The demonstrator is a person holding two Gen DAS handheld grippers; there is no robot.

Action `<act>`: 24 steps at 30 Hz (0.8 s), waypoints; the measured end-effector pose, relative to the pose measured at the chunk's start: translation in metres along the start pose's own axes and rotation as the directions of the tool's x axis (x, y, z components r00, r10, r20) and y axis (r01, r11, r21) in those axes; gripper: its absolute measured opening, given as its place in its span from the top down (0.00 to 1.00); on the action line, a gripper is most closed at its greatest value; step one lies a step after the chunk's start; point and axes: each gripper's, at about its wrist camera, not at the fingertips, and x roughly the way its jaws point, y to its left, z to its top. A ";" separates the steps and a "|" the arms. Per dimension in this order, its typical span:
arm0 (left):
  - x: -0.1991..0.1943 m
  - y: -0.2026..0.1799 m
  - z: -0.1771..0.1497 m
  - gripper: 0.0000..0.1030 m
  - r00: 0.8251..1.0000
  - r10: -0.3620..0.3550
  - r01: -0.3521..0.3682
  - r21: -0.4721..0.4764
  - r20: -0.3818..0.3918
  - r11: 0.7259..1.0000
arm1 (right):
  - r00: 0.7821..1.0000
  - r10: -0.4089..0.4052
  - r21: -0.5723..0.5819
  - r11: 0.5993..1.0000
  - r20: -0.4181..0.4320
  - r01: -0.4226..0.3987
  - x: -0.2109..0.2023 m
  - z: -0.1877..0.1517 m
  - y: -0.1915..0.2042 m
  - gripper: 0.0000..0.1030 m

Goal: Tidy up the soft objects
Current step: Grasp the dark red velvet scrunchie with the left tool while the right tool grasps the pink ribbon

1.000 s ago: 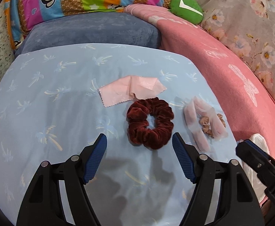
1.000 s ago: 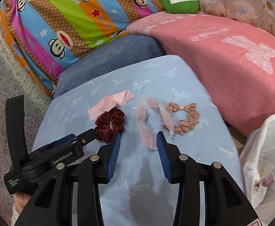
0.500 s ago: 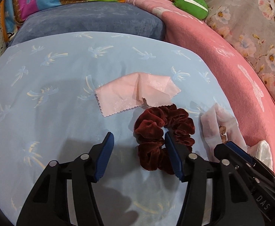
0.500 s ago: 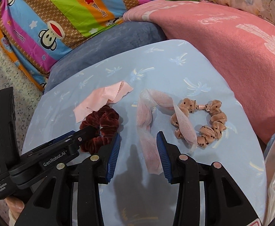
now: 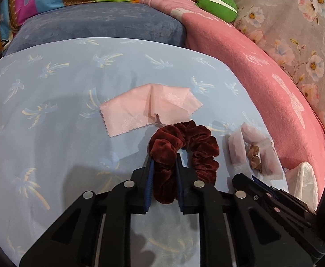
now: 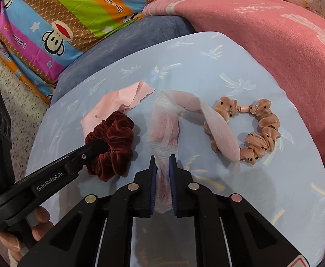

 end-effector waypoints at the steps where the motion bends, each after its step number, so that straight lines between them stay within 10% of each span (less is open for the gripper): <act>1: -0.003 -0.001 0.000 0.84 1.000 -0.002 0.002 -0.001 0.004 1.000 | 1.000 0.003 -0.001 1.000 0.005 -0.003 -0.004 0.000 0.001 0.92; 24: -0.105 -0.091 -0.010 0.86 0.981 -0.078 0.052 0.148 0.178 0.988 | 0.958 0.084 -0.035 0.996 0.273 -0.077 -0.184 0.001 0.008 0.93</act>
